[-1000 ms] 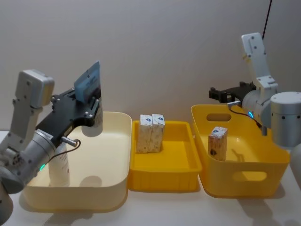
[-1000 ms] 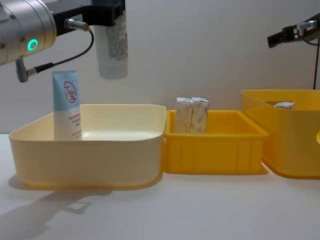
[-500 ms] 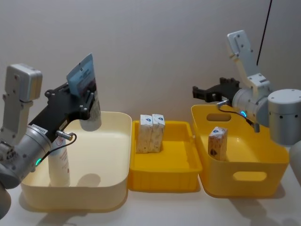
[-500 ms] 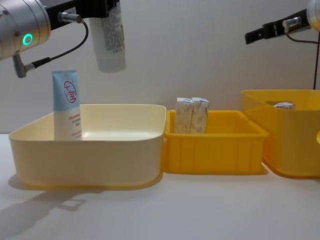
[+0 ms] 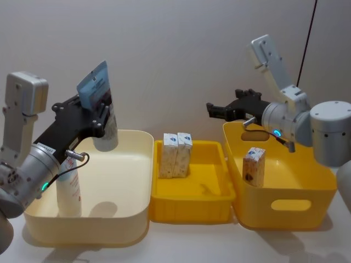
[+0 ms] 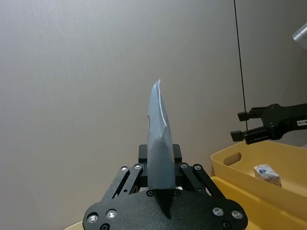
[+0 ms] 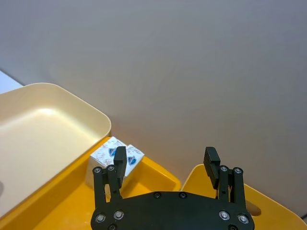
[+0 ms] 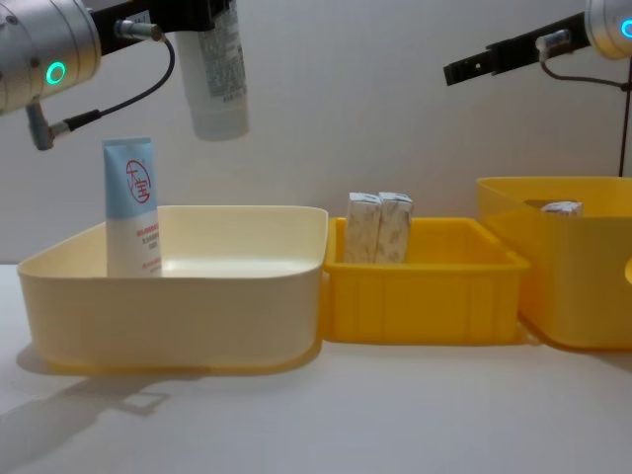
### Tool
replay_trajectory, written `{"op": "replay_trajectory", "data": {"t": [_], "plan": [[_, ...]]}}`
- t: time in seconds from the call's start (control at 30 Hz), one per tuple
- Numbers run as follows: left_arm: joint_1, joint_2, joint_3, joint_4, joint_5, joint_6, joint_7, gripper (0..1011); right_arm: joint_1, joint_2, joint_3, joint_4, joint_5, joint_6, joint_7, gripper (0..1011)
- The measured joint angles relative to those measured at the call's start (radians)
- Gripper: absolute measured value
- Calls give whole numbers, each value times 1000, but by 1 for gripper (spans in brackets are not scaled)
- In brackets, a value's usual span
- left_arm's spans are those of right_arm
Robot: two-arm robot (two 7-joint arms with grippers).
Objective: Bimanual collaborative sorting of washing and personal care products
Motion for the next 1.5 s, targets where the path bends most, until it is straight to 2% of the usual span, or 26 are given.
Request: {"op": "replay_trajectory", "data": {"t": [0.47,0.77,1.27,1.5], "plan": [[17,-6,-8,-27,20,31,12,264,-6,22,-44,-34,34,-36,130,1001],[27,-13,-12,-33,29,41,13,264,-13,40,-74,-55,67,-68,243,1001],[34,-24,-20,-35,45,49,14,264,-10,46,-122,-49,73,-139,308,1001],[31,-32,-24,-33,55,49,16,266,0,49,-154,-31,73,-181,366,1001]]}}
